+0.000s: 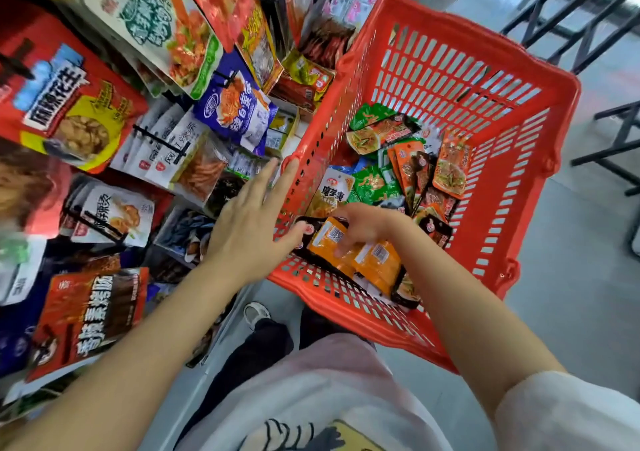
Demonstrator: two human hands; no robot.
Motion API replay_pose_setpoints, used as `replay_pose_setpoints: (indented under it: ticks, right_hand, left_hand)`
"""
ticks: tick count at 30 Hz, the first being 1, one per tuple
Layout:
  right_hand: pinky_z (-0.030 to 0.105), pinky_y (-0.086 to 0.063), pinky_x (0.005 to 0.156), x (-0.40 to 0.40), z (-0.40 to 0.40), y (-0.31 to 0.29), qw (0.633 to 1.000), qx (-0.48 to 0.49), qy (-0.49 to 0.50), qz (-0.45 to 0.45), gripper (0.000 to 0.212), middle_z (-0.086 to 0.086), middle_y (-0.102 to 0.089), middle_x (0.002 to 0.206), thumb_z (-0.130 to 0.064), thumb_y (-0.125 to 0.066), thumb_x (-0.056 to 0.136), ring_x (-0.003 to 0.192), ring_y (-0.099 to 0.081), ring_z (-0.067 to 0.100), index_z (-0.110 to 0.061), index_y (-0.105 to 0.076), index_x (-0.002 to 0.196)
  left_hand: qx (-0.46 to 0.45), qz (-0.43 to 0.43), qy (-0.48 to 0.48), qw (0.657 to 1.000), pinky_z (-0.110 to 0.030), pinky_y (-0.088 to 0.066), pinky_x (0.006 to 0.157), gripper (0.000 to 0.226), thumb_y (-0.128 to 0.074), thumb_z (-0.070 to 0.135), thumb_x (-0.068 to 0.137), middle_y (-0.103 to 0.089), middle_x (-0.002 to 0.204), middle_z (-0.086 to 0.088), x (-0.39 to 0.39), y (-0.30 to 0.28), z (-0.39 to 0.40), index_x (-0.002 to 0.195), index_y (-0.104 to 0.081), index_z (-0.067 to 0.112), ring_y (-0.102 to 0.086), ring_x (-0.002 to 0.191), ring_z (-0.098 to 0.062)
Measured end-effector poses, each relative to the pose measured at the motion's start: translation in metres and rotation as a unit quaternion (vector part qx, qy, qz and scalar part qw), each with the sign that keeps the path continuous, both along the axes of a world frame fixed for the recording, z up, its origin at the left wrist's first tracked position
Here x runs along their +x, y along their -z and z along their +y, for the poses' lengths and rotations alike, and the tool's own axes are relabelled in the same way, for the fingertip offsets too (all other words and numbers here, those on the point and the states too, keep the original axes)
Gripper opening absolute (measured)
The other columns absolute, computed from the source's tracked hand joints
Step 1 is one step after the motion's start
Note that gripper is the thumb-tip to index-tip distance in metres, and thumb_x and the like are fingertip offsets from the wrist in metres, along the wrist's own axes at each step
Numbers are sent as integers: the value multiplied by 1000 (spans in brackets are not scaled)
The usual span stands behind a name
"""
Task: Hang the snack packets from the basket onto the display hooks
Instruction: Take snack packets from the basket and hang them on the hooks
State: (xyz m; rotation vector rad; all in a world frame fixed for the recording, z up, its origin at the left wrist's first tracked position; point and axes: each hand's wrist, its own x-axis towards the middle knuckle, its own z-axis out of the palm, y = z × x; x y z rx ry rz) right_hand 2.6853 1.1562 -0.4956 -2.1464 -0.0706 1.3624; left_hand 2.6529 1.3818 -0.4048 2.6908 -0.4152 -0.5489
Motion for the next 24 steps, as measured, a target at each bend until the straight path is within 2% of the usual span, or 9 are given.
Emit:
replay_pose_setpoints:
  ticks: [4,7,10,13,15,16,18,20,24]
  right_hand:
    - [35,-44,95,-1,-12,-18,999,22,25,-11,79,11,-54,145,-24,-88,76,130,-54,30,-10,-50,143]
    - [21,-48,84,-1,-31,-47,994,57,86,-23,69,4,-62,126,-23,-89,75,111,-66,9,-14,-54,135]
    - [21,-41,96,-8,-56,-79,972,123,194,-58,76,0,-59,134,-15,-85,79,127,-55,14,-8,-47,144]
    - [39,-57,93,-17,-74,-96,933,187,294,-96,58,-1,-75,108,-19,-88,76,101,-72,18,-12,-60,127]
    - [52,-57,90,-21,-81,-100,902,219,351,-120,50,9,-75,105,-22,-90,73,98,-73,30,-17,-64,115]
    - [49,-58,85,-22,-82,-103,883,245,380,-126,47,9,-76,102,-18,-89,72,95,-73,30,-16,-65,112]
    - [41,-58,78,-23,-82,-109,845,293,430,-125,50,5,-77,96,-11,-89,69,90,-75,25,-11,-63,112]
    - [39,-59,74,-22,-76,-113,814,324,466,-124,55,7,-76,98,-13,-86,69,90,-74,26,-6,-62,118]
    - [38,-55,72,-24,-59,-111,766,352,520,-139,53,9,-75,95,-17,-86,76,80,-73,23,2,-61,119]
  left_hand:
    - [9,7,1,1000,-49,-21,120,84,-43,56,100,7,170,4,-1,-1,0,155,19,41,-10,155,-23]
    - [8,19,4,1000,-48,-18,121,83,-39,59,99,10,169,6,0,-4,-1,156,19,41,-6,156,-21]
    - [-3,32,3,999,-48,-15,122,86,-33,72,93,10,169,8,0,-8,-3,158,13,40,-2,155,-19]
    - [-51,17,-45,998,-48,-12,123,97,-41,86,82,1,169,7,7,-23,-14,160,-18,32,1,154,-15]
    - [-109,-15,-87,990,-48,-18,121,91,-53,80,77,-14,165,6,13,-37,-27,151,-39,29,-10,152,-16]
    - [-135,-21,-101,986,-46,-25,119,90,-57,78,75,-24,161,5,16,-41,-34,149,-43,28,-20,148,-16]
    - [-203,36,-130,970,-38,-39,111,99,-66,81,69,-41,148,7,25,-47,-49,150,-38,31,-42,135,-13]
    - [-271,174,-160,933,-32,-45,102,108,-74,76,60,-55,132,11,33,-50,-66,150,-35,33,-54,123,-10]
    - [-294,338,-136,883,-14,-53,76,49,-84,45,76,-71,111,18,35,-43,-96,119,-61,40,-68,107,-5]
